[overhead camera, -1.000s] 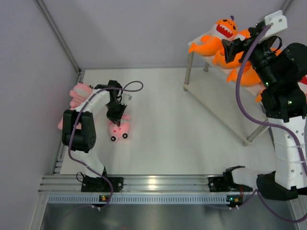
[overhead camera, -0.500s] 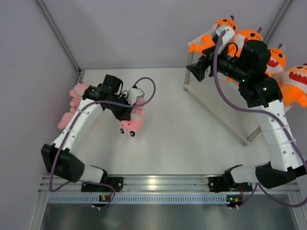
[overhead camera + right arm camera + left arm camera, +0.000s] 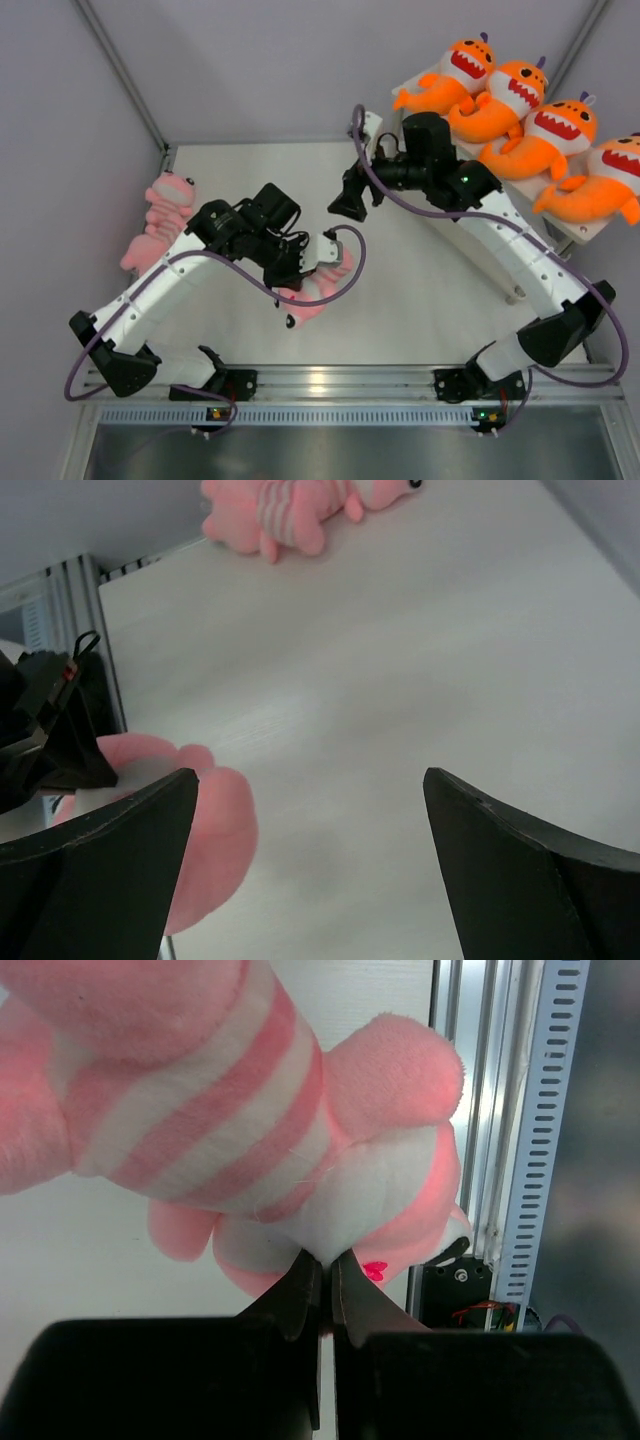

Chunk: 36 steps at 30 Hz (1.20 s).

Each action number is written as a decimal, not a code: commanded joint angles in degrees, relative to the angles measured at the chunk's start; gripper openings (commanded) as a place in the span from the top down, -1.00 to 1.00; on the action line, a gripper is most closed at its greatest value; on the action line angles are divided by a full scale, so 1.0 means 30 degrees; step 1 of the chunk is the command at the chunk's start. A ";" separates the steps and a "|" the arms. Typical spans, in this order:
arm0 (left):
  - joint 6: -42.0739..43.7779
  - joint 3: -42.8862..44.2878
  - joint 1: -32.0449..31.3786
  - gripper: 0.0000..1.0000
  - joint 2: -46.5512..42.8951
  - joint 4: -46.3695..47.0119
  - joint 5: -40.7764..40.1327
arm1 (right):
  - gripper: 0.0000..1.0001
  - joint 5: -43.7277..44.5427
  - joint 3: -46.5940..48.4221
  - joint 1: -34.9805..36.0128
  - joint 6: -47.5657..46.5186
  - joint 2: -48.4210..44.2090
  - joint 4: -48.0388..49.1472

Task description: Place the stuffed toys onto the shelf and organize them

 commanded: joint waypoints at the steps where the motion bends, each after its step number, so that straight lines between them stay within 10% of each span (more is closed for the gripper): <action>1: 0.0143 0.0992 0.0019 1.00 -0.0083 -0.2914 -0.0173 | -0.92 -0.0854 -0.0374 0.1766 0.0344 0.1133 -0.0092; 16: 0.0875 0.0145 -0.0010 1.00 -0.0727 -0.2856 -0.1226 | -0.82 -0.2407 -0.1017 0.2913 -0.1737 0.3251 -0.2055; 22: 0.0670 0.0200 -0.0010 1.00 -0.0494 -0.2652 -0.1695 | 0.48 -0.2848 -0.1399 0.3000 -0.1534 0.2958 -0.2234; 23: 0.0612 0.0172 -0.0010 1.00 -0.0493 -0.2680 -0.2103 | 0.95 -0.2584 -0.1545 0.3029 -0.1418 0.2812 -0.2002; 25: 0.0145 -0.0293 -0.0010 1.00 -0.0463 -0.2331 -0.2777 | 1.00 -0.1502 -0.2622 0.3030 -0.0862 0.2025 -0.1330; 27: -0.0439 -0.0822 0.0019 0.72 -0.0580 -0.1482 -0.3915 | 1.00 -0.0102 -0.3680 0.3059 0.0042 0.1262 0.0280; 30: -0.2306 -0.1993 0.0019 -0.28 -0.0727 0.1063 -0.7853 | 1.00 0.3550 -0.5644 0.3001 0.1710 -0.0058 0.2502; 36: -0.4483 -0.1561 0.0866 -0.60 0.0326 0.3735 -1.1510 | 1.00 1.2287 -0.9683 0.3030 0.6424 -0.2311 0.8064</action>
